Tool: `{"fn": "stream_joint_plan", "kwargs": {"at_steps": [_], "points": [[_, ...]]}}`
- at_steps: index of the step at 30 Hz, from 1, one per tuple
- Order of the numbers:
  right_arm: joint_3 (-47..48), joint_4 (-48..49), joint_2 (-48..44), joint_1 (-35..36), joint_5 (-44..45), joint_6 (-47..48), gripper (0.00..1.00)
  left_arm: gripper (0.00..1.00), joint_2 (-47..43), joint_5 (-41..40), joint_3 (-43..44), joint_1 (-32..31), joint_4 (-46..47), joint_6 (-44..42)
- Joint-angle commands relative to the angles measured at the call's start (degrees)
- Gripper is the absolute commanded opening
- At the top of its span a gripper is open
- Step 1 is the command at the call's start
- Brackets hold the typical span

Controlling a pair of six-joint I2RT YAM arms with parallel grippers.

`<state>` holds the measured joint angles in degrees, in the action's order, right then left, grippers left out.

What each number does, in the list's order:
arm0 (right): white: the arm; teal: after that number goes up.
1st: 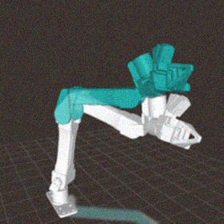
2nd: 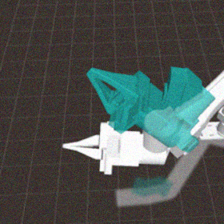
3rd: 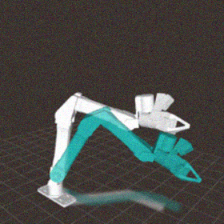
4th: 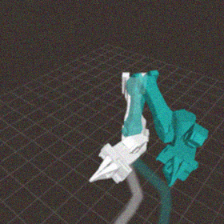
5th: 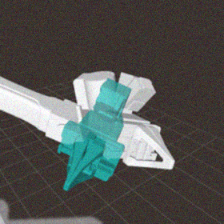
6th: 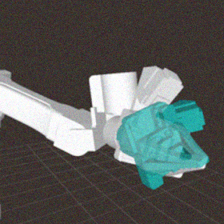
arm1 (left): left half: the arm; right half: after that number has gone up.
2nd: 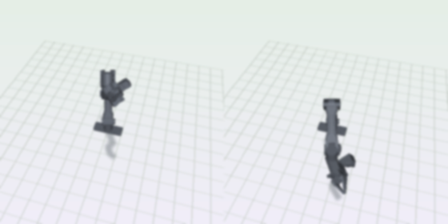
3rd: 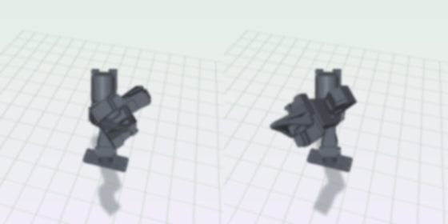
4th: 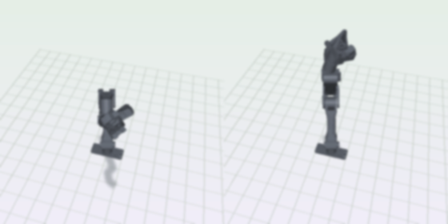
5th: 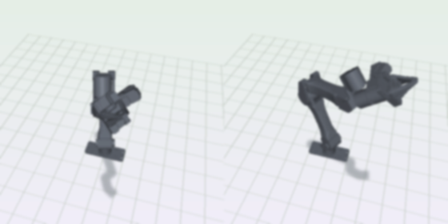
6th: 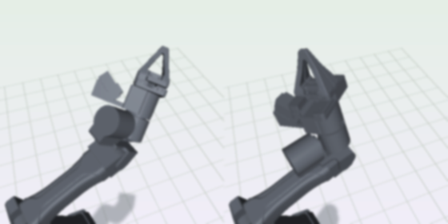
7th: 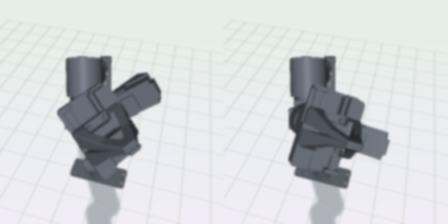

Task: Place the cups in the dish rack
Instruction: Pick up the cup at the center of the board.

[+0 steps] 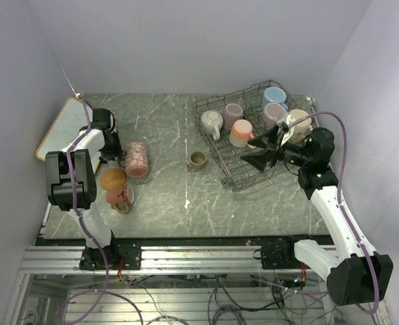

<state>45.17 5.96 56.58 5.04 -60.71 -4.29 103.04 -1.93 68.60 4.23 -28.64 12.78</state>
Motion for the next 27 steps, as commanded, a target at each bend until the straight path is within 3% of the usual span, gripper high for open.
{"fn": "stream_joint_plan", "kwargs": {"at_steps": [1, 16, 27], "points": [[-0.5, 0.9, -0.2, -0.3, -0.4, -0.3, 0.67, 0.4, 3.3, 0.0, 4.2, -0.5, -3.7, -4.6], [-0.4, 0.4, -0.2, -0.3, 0.1, 0.2, 0.67, 0.41, 8.8, 3.0, 6.9, -0.7, -3.6, -7.9], [-0.4, 0.4, -0.1, -0.3, 0.1, 0.2, 0.67, 0.15, 7.2, 6.1, 6.4, -0.8, -2.7, -6.4]]}}
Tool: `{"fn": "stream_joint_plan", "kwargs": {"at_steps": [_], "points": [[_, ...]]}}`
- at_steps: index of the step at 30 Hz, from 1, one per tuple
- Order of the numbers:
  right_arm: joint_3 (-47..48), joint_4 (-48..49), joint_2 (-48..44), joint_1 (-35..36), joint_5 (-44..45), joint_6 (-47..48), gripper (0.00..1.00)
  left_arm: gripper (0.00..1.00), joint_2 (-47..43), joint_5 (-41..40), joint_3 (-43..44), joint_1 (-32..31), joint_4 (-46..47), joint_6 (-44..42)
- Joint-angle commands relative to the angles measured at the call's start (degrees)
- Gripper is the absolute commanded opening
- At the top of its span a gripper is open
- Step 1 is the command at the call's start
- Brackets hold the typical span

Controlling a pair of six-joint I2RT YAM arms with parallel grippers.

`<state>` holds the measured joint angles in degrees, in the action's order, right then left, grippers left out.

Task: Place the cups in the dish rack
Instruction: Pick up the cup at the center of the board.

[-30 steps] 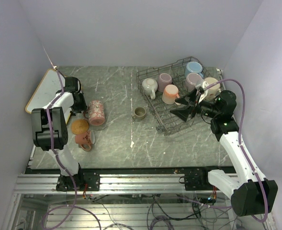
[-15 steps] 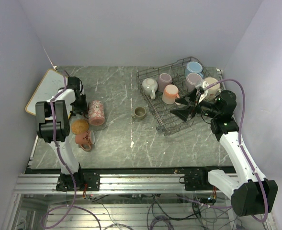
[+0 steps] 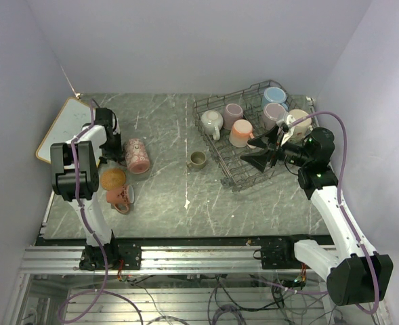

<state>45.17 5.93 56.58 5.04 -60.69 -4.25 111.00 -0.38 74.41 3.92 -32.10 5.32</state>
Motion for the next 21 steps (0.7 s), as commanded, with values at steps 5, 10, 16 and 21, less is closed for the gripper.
{"fn": "stream_joint_plan", "kwargs": {"at_steps": [5, 10, 16, 21], "points": [[-0.5, 0.6, 0.1, -0.3, 0.0, 0.0, 0.67, 0.07, -4.8, 9.3, -1.2, -0.5, 2.4, 4.0], [-0.6, 0.7, 0.3, -0.3, 0.0, 0.1, 0.67, 0.07, -8.7, 15.3, -5.6, -0.4, 6.5, 10.4], [-1.0, 1.3, 0.5, -0.2, -0.2, -0.3, 0.68, 0.07, -13.1, 20.7, -13.3, -0.4, 14.2, 18.1], [-2.6, 3.9, 2.7, 1.4, -2.5, -1.6, 0.68, 0.07, -18.5, 20.7, -19.3, -0.6, 18.4, 24.1]]}}
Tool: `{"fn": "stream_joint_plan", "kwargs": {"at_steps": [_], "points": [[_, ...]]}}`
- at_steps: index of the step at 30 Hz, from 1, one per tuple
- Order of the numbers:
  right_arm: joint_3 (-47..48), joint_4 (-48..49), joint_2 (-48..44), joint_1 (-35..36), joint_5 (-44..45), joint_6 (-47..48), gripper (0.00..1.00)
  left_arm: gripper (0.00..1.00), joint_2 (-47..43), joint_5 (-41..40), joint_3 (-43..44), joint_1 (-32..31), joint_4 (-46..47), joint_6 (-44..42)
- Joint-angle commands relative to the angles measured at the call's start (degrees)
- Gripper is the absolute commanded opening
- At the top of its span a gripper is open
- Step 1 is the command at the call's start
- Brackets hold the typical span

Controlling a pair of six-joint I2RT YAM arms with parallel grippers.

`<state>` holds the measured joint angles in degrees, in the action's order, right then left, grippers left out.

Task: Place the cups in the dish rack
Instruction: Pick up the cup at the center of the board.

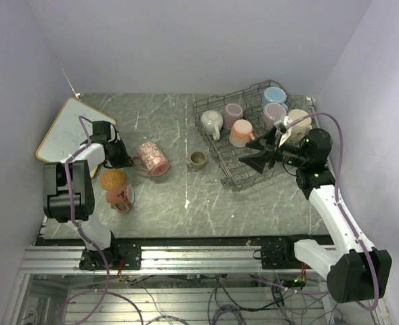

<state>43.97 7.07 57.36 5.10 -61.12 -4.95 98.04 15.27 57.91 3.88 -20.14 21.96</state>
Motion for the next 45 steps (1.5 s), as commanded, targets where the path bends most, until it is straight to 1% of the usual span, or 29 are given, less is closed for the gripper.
{"fn": "stream_joint_plan", "kwargs": {"at_steps": [1, 5, 8, 13, 16, 19, 22, 26, 30, 32, 35, 41, 45], "points": [[-1.3, 2.5, 2.8, 2.5, -1.9, -0.1, 0.68, 0.07, -6.5, 5.0, -3.8, -0.5, 7.3, 8.7], [-1.2, 1.3, 6.8, 7.0, 0.2, 2.7, 0.68, 0.07, -9.5, 6.0, -8.1, -0.5, 11.1, 14.0], [-2.7, 5.0, 9.6, 9.9, 0.9, 0.3, 0.68, 0.07, -11.0, 6.0, -11.2, -1.0, 14.4, 19.4], [-5.3, 14.2, 14.0, 13.7, 1.8, -7.9, 0.69, 0.07, -12.7, 3.7, -14.8, -3.9, 16.3, 27.9], [-6.5, 20.3, 16.9, 15.6, 2.9, -15.6, 0.69, 0.07, -16.7, 2.2, -19.3, -4.2, 20.7, 34.7], [-7.7, 25.4, 19.6, 17.5, 5.2, -22.0, 0.69, 0.07, -20.9, 0.2, -23.3, -7.1, 24.2, 41.0], [-8.6, 29.0, 21.9, 19.6, 9.9, -27.5, 0.7, 0.07, -23.7, -2.6, -24.9, -9.7, 24.1, 45.8], [-8.8, 30.4, 25.5, 22.5, 16.6, -33.6, 0.7, 0.07, -26.5, -6.2, -26.9, -13.5, 23.1, 52.7], [-7.9, 31.9, 30.9, 25.9, 19.7, -40.9, 0.7, 0.07, -29.5, -11.1, -29.0, -18.0, 22.5, 58.6], [-8.5, 34.9, 33.4, 27.0, 20.1, -44.6, 0.7, 0.07, -30.2, -12.9, -29.4, -20.2, 22.0, 61.0], [-11.0, 41.1, 35.9, 28.8, 23.2, -49.6, 0.68, 0.07, -30.7, -14.4, -30.2, -22.6, 22.5, 64.4], [-11.1, 42.9, 38.6, 33.0, 30.0, -53.3, 0.68, 0.07, -32.6, -17.2, -32.7, -26.9, 23.7, 70.9], [-10.1, 40.6, 40.0, 36.4, 34.7, -55.9, 0.67, 0.07, -35.6, -19.9, -35.1, -29.9, 24.5, 75.6]]}}
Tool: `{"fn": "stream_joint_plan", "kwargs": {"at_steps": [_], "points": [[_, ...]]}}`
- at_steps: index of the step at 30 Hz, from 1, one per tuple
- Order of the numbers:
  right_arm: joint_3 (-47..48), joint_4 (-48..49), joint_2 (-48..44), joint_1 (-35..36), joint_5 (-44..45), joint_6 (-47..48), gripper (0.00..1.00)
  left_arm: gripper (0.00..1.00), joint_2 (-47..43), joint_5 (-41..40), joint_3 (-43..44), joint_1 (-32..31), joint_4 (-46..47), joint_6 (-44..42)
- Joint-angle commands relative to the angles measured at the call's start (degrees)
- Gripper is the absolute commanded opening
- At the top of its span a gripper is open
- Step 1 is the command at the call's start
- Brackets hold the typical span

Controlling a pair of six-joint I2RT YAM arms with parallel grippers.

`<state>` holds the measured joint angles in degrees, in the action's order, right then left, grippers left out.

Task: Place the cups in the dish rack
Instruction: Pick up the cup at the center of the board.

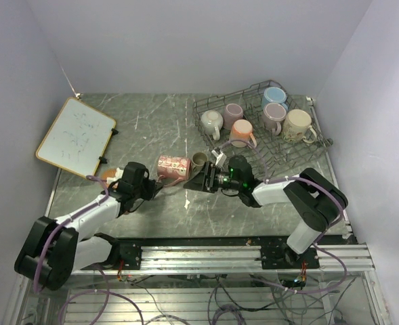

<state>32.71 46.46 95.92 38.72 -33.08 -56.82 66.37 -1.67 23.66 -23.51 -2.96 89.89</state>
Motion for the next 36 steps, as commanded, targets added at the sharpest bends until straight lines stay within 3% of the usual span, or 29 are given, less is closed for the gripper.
{"fn": "stream_joint_plan", "kwargs": {"at_steps": [1, 9, 20, 36], "points": [[1.5, -0.2, 1.6, 3.5, 8.4, -4.2, 0.66, 0.07, -4.6, -3.6, -1.4, -3.1, 7.4, 8.7], [9.1, -12.5, 6.3, 7.2, 17.1, -2.8, 0.65, 0.07, -9.1, -6.8, -4.6, -7.0, 8.1, 15.9], [8.1, -10.5, 8.6, 8.9, 20.8, -3.9, 0.65, 0.07, -12.5, -16.4, -7.6, -17.3, 9.9, 25.7], [5.5, -4.5, 9.7, 8.0, 21.0, -11.4, 0.53, 0.07, -4.9, -25.3, -5.4, -31.6, 13.9, 32.7]]}}
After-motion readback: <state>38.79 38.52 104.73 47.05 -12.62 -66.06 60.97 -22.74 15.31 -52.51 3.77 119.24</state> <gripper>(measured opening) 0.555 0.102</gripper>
